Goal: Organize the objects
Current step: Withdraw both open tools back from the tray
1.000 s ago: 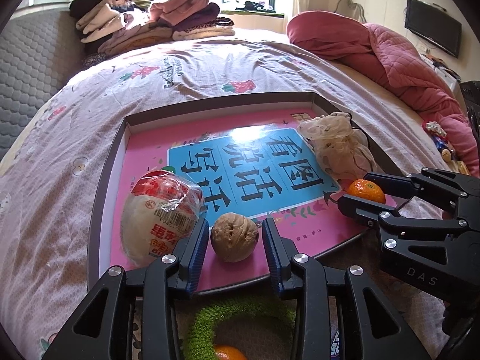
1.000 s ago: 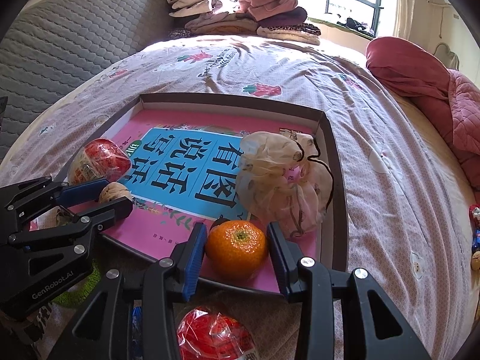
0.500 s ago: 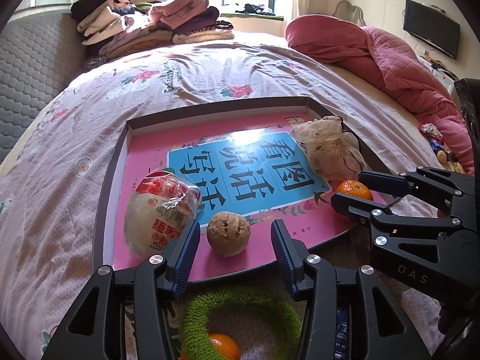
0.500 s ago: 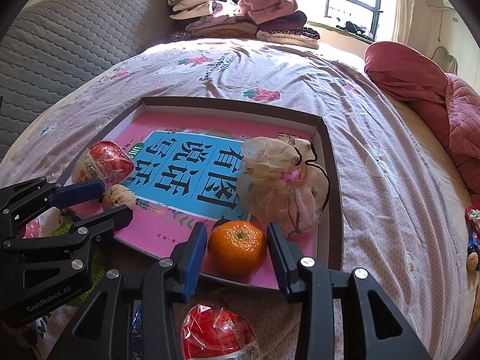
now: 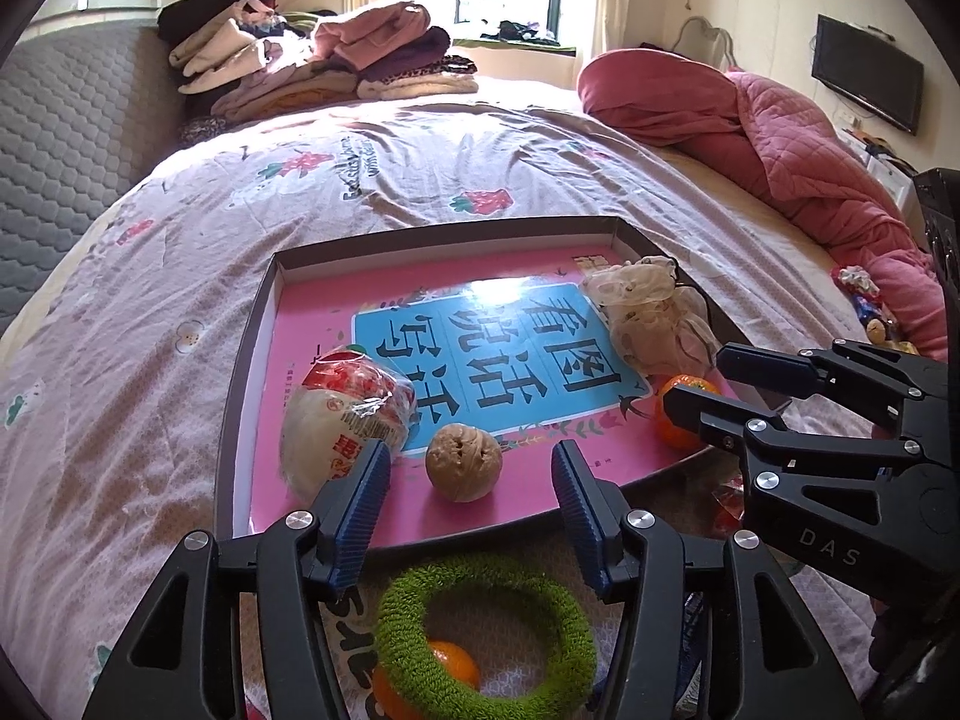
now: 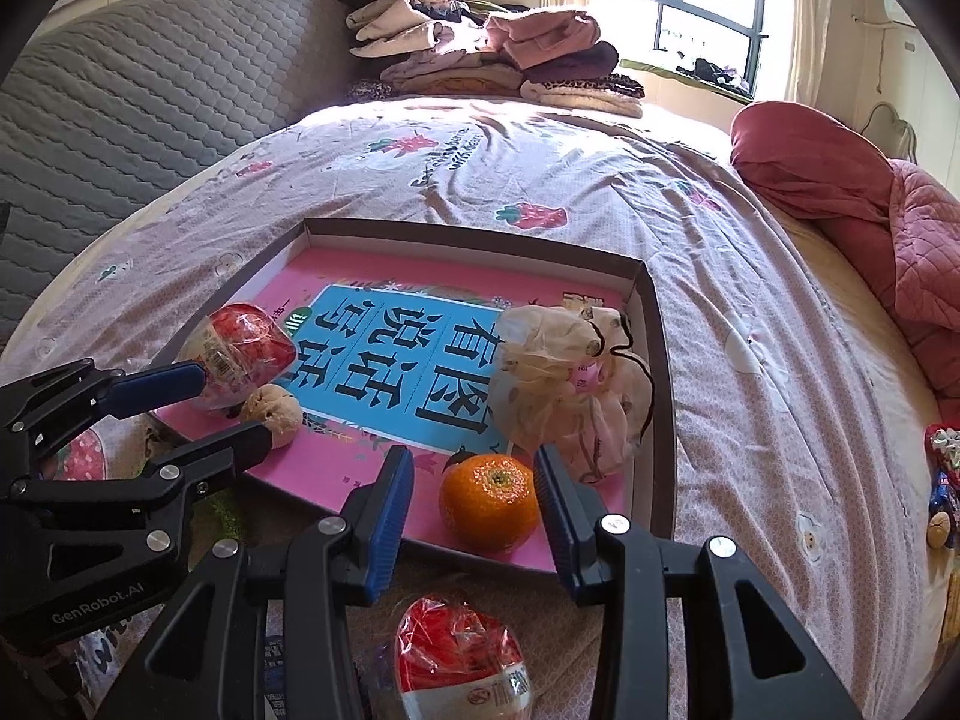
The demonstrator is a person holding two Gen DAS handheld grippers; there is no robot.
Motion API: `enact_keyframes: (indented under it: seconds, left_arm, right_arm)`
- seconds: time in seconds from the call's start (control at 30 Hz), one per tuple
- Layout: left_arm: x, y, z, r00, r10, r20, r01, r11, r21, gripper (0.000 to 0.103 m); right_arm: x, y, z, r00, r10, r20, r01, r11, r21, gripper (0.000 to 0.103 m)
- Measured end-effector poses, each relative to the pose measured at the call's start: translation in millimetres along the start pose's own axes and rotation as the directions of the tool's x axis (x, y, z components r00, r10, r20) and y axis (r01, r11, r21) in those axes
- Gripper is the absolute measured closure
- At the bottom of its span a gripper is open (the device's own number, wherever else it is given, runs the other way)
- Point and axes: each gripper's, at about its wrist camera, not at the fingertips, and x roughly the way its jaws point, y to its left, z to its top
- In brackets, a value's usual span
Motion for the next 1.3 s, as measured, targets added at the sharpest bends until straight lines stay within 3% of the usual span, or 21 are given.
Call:
enact_keyframes:
  seconds: [0.6, 1.3]
  left_arm:
    - [-24, 19, 7, 0.999, 0.023, 0.040, -0.021, 0.999, -0.050, 0.045]
    - [-45, 10, -9, 0.997, 0.055, 0.051, -0.053, 0.998, -0.035, 0.045]
  right_arm:
    - [-16, 0, 4, 0.999, 0.008, 0.051, -0.008, 1.000, 0.008, 0.059]
    - [-52, 2, 1, 0.993, 0.011, 0.121, -0.012, 1.000, 0.011, 0.059]
